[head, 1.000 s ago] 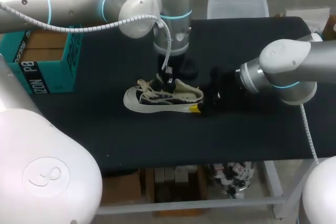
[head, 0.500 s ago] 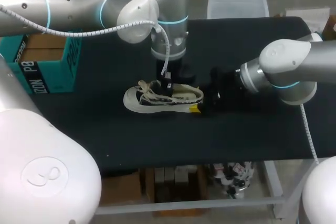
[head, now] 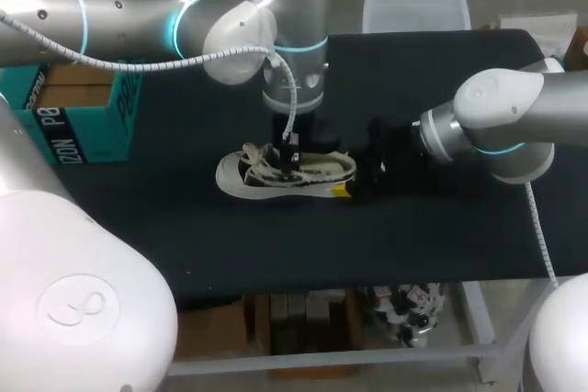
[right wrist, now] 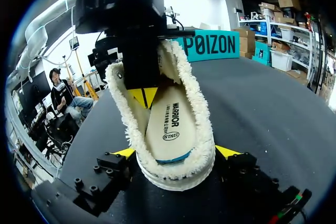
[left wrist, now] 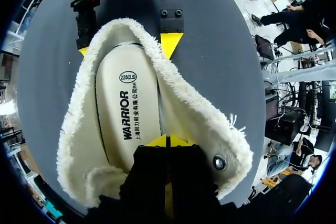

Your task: Open the shoe tongue, take the insole out of the shoe, put the insole back into the shoe, and pack the shoe into the shoebox

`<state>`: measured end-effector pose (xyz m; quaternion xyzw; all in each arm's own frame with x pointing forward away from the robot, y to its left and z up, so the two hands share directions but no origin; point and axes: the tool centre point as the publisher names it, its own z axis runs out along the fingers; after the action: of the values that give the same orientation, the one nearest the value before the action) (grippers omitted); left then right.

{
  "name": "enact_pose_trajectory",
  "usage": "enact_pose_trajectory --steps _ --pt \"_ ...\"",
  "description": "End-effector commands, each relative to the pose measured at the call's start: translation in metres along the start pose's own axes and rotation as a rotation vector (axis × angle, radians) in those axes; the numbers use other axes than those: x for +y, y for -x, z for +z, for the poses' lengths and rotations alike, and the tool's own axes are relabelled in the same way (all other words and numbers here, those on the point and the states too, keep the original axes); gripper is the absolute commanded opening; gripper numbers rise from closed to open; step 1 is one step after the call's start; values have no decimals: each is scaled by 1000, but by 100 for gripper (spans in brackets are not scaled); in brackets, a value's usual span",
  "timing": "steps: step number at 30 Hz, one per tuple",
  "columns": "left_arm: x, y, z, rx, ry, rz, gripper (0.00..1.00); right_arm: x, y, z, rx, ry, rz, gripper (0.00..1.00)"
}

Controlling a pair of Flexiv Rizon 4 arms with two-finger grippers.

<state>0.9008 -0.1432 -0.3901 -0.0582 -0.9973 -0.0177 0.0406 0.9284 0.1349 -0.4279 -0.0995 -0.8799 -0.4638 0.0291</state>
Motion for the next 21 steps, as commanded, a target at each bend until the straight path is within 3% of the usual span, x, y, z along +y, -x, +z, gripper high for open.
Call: enact_pose_trajectory --steps 1,13,21 --pt "-6 -3 13 -29 19 -21 0 -6 2 2 1 3 0 0" --pt "-1 5 27 -18 15 -44 0 -6 2 2 1 3 0 0" --pt "-3 0 23 -47 24 -36 18 -6 2 2 1 3 0 0"
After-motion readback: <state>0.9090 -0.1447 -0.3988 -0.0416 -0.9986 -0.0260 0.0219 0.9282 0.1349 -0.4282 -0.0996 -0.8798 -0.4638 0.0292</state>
